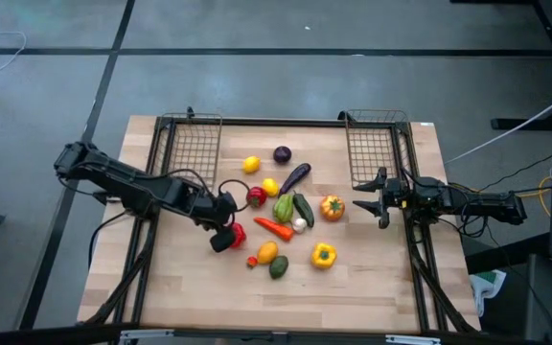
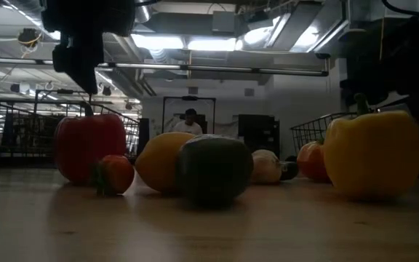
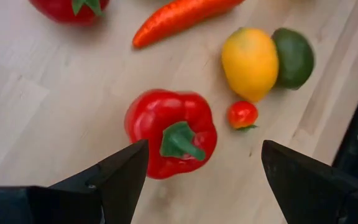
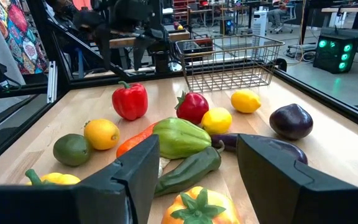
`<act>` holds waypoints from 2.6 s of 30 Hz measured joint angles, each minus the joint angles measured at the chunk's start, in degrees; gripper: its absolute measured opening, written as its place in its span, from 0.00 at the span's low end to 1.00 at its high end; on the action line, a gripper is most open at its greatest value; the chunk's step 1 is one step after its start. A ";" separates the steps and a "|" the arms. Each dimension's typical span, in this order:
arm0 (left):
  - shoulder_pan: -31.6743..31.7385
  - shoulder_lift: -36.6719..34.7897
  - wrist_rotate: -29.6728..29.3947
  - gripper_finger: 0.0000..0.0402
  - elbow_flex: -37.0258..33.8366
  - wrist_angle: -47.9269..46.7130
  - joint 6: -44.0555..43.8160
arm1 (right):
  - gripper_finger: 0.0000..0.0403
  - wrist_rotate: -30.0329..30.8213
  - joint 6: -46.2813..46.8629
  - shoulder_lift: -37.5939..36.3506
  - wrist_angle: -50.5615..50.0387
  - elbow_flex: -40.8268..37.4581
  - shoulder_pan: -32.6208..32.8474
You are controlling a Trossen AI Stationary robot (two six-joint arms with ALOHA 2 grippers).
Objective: Sort produce into baskets
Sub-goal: Put the red bell pepper into the left gold wire basket
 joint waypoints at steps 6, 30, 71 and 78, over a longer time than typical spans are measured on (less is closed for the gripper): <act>-0.14 2.75 -0.03 0.76 -0.02 -0.96 1.47 | 0.53 0.00 -0.01 -0.02 0.00 -0.02 0.00; -0.07 5.53 -2.98 0.76 -0.07 0.47 -6.49 | 0.53 0.01 -0.01 -0.02 0.00 -0.01 -0.02; -2.74 10.37 -3.04 0.76 -0.07 2.29 -8.71 | 0.53 -0.18 0.00 0.00 -0.04 -0.01 -0.02; -2.76 11.40 -2.98 0.76 0.00 3.08 -6.16 | 0.53 -0.94 0.00 -0.02 -0.09 -0.02 -0.02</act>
